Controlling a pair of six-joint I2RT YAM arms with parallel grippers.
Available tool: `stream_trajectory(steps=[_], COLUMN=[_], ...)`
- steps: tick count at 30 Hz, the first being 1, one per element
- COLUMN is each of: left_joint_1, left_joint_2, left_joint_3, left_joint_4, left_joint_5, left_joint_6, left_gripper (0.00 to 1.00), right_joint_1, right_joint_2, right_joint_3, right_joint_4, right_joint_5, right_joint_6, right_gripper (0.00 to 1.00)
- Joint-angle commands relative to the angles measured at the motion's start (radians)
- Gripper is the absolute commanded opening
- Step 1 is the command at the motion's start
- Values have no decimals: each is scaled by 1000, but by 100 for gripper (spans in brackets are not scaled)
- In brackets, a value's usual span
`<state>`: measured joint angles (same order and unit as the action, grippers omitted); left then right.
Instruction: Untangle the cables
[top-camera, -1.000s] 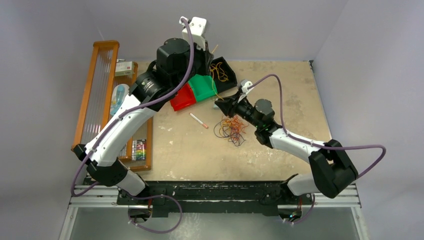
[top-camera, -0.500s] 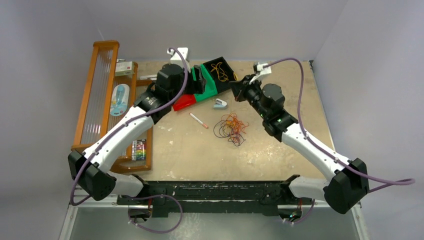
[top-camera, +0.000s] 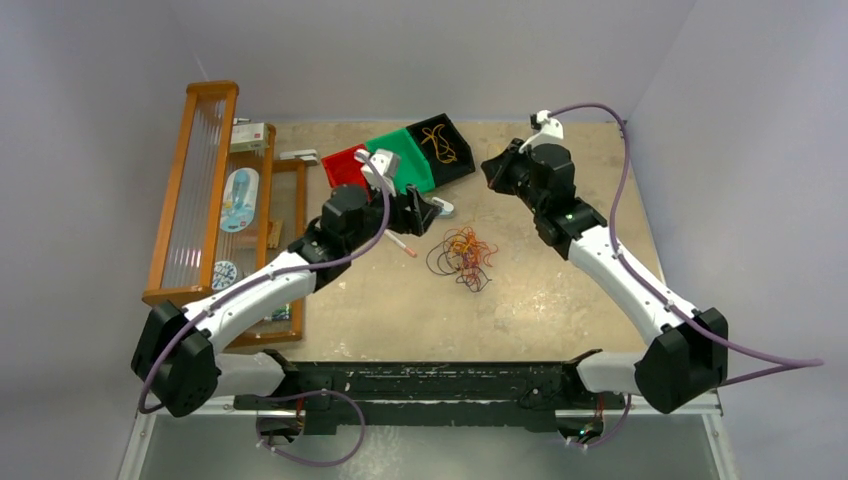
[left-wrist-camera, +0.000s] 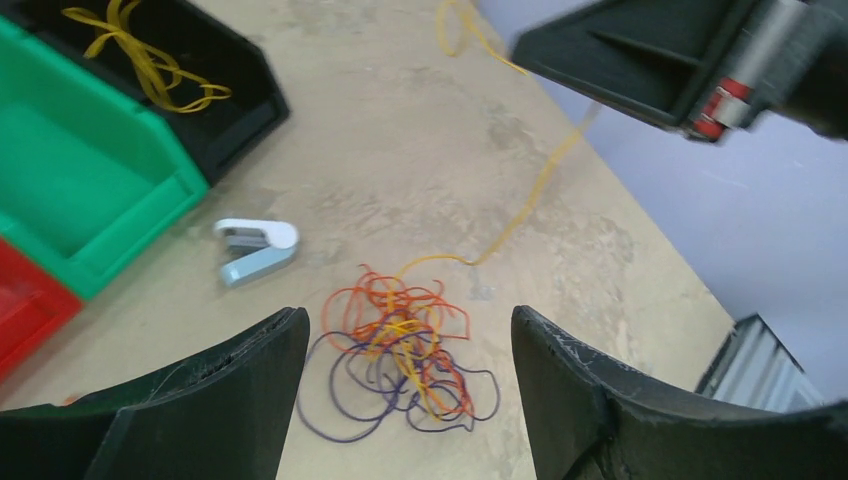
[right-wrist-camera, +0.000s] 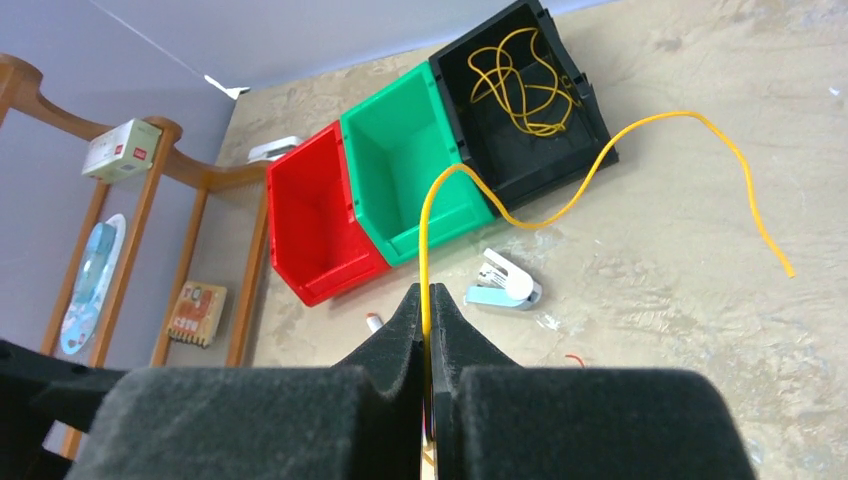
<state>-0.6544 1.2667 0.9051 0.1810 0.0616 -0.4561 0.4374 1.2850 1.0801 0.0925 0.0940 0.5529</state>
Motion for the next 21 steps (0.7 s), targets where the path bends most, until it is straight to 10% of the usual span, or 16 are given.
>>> stream_trajectory(steps=[1,13,21], left_joint_1=[-94,-212,-212], left_joint_2=[34,245,385], left_joint_3=[-26,-151,-64], left_joint_4=[243,733,773], left_joint_5=[14,-241,-196], left_joint_6=[57,216,238], left_gripper=[73,73,73], right_joint_1=[-19,-24,-23], right_joint_2=[12,40,29], right_joint_3=[85,155,146], right_joint_4=[-15,-65,-52], right_joint_5=[-69,-149,-205], right_joint_6=[45,26,31], right_gripper=[0,0,0])
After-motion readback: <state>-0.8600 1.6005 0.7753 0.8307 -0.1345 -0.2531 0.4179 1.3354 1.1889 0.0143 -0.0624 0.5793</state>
